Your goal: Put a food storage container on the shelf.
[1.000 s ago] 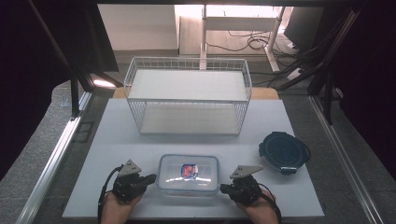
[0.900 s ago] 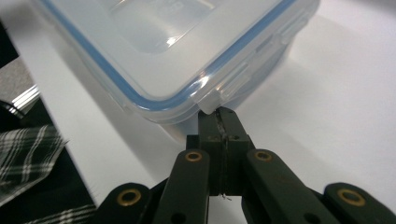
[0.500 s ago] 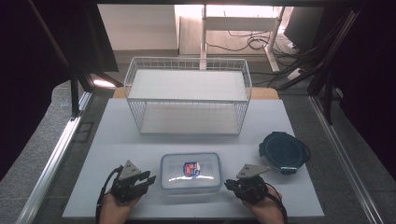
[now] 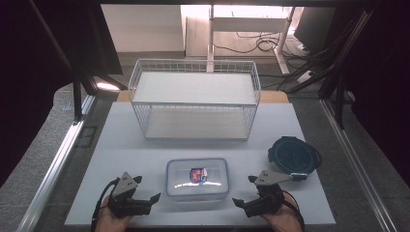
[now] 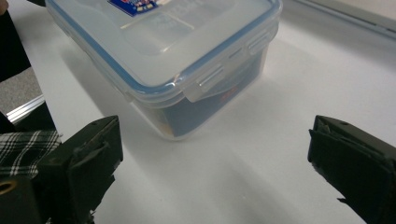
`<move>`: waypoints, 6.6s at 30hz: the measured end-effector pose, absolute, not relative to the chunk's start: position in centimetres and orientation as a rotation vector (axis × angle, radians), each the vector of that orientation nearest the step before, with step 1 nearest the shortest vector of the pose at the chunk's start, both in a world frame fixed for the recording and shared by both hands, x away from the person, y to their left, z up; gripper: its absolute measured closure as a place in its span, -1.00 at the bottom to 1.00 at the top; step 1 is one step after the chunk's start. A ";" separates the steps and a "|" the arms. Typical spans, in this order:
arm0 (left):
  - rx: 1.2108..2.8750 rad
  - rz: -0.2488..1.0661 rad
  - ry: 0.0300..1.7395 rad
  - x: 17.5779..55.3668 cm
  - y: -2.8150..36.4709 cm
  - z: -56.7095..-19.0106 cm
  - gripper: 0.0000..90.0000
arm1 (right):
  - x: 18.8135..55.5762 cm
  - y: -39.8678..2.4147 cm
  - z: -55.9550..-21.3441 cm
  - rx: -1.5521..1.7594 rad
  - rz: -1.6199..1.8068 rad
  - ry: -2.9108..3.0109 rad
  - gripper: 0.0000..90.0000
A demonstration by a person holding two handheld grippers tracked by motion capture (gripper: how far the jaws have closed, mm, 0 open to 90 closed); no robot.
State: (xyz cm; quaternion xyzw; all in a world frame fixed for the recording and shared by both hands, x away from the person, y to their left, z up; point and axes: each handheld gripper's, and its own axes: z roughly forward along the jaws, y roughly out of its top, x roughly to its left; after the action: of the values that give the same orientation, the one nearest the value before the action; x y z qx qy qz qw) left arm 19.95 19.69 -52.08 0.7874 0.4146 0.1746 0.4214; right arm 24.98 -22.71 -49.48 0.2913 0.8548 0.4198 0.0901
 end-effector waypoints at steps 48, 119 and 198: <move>1.869 -0.248 1.047 26.1 16.8 -52.7 -0.78 | 31.4 -18.4 -50.7 1.277 1.402 2.850 -0.78; 1.688 -0.083 0.882 29.8 20.7 -39.6 0.28 | 33.7 -20.0 -37.6 1.068 1.709 2.455 0.11; 1.577 -0.126 0.988 44.3 22.6 -33.4 0.20 | 47.5 -17.3 -29.9 1.269 1.672 2.386 0.05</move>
State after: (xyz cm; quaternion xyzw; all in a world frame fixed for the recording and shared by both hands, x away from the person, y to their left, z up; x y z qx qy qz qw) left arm 44.28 22.57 -33.40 0.6792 0.4254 -0.0542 0.5957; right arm 47.46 -17.31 -29.93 0.3992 0.7506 0.5262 -0.0180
